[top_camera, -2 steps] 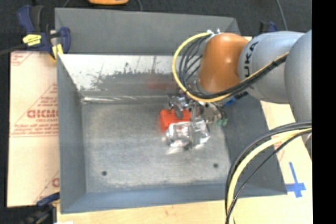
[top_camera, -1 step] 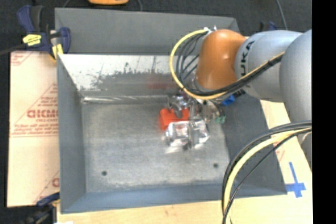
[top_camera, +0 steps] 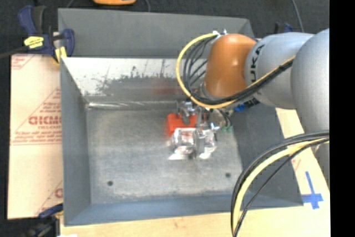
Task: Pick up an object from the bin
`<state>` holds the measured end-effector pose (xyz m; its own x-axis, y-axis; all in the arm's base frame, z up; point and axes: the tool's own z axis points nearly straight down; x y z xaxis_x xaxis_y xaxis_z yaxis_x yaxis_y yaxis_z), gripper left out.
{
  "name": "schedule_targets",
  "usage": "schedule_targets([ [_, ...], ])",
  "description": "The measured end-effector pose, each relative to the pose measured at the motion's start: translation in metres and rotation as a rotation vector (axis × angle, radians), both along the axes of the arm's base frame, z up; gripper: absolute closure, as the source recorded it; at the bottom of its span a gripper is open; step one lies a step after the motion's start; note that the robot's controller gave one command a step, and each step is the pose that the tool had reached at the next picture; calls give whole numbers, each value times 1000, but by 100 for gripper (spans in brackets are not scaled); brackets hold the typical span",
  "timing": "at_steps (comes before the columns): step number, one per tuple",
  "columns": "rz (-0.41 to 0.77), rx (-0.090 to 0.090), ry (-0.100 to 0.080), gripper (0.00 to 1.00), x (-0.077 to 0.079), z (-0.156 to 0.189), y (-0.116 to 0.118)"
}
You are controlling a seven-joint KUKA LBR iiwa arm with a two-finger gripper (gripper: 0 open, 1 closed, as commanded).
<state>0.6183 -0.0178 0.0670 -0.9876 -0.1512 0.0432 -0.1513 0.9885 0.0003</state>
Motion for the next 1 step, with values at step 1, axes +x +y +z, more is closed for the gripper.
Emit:
schedule_targets([
  [1, -24, 0, 36, 100, 9, -4, 0],
])
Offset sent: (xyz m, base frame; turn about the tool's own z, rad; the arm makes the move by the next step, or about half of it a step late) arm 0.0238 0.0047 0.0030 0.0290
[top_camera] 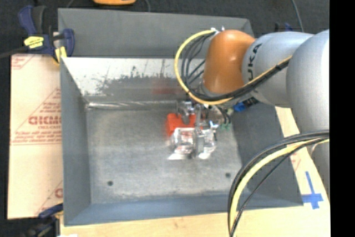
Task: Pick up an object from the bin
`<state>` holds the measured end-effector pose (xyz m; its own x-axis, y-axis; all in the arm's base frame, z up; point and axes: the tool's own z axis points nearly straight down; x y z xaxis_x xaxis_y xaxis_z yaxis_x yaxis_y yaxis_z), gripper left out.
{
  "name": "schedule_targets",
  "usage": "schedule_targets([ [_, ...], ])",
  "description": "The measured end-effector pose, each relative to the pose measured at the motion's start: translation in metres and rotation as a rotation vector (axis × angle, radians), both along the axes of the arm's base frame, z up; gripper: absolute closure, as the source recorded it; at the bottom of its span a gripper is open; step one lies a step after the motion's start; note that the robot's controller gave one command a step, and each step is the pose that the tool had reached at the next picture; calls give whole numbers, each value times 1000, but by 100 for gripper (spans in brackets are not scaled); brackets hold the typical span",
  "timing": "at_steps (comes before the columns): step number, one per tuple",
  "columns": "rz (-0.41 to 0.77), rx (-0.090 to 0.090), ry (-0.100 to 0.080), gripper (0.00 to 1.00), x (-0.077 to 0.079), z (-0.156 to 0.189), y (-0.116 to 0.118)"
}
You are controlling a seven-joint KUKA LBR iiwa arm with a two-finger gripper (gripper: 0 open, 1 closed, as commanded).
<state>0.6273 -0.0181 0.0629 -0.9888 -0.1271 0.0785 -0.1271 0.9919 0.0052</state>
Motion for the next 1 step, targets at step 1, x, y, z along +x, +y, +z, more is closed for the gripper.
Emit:
schedule_targets([
  [1, -15, -3, -12, 100, -3, 1, 2],
])
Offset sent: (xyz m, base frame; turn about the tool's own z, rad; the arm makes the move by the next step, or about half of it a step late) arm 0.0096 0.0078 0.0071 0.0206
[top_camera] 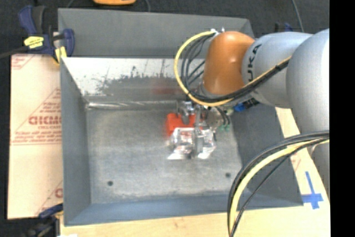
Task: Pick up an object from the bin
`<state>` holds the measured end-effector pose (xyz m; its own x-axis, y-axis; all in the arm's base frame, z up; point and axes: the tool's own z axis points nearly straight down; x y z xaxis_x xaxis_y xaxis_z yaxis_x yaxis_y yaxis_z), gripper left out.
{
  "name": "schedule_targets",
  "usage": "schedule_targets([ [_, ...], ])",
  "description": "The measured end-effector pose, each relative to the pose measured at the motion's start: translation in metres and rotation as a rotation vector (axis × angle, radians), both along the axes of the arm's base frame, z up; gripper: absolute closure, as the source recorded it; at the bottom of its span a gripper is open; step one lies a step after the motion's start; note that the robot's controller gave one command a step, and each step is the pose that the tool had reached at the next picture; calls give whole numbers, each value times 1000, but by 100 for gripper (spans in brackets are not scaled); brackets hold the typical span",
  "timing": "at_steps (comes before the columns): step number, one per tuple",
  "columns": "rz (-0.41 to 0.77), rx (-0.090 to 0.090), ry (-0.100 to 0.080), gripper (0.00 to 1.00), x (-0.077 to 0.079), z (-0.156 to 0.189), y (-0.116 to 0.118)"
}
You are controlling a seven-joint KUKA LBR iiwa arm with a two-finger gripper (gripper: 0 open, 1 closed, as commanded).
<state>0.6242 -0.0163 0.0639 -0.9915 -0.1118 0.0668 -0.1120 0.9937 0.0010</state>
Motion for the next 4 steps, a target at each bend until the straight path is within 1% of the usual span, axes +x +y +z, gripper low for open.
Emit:
schedule_targets([
  [1, -7, 2, -52, 100, -16, 7, 7],
  [2, 8, 7, 1, 100, 0, 1, 6],
  [3, -67, -1, -45, 100, -14, 6, 12],
  [4, -158, 0, -63, 100, -12, 9, 22],
])
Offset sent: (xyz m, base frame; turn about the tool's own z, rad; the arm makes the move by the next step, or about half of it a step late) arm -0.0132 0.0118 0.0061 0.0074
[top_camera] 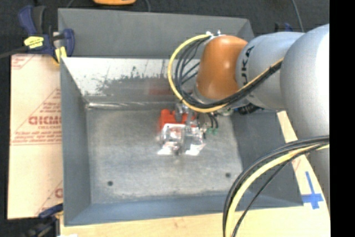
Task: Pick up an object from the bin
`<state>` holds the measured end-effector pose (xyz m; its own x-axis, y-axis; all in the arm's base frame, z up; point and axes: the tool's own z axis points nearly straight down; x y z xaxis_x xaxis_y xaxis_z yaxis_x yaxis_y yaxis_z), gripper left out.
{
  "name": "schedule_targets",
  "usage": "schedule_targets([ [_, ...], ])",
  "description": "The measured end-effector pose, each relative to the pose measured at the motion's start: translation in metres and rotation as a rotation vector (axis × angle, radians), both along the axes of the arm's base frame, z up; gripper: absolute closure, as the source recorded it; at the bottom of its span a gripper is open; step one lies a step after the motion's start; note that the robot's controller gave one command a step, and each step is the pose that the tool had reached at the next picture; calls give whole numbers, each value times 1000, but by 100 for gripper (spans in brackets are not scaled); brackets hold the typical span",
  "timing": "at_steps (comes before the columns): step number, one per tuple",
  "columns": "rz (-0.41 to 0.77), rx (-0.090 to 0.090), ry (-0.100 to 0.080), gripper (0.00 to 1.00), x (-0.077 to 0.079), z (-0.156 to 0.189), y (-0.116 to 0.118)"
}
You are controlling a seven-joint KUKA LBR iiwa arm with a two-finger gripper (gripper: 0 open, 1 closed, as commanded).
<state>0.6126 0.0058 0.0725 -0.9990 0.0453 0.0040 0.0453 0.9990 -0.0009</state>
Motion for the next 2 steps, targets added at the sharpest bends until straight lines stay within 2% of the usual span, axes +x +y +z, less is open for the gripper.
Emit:
schedule_targets([
  [1, 39, 0, -11, 100, -7, 122, 21],
  [2, 39, 0, -14, 100, 6, 233, 20],
])
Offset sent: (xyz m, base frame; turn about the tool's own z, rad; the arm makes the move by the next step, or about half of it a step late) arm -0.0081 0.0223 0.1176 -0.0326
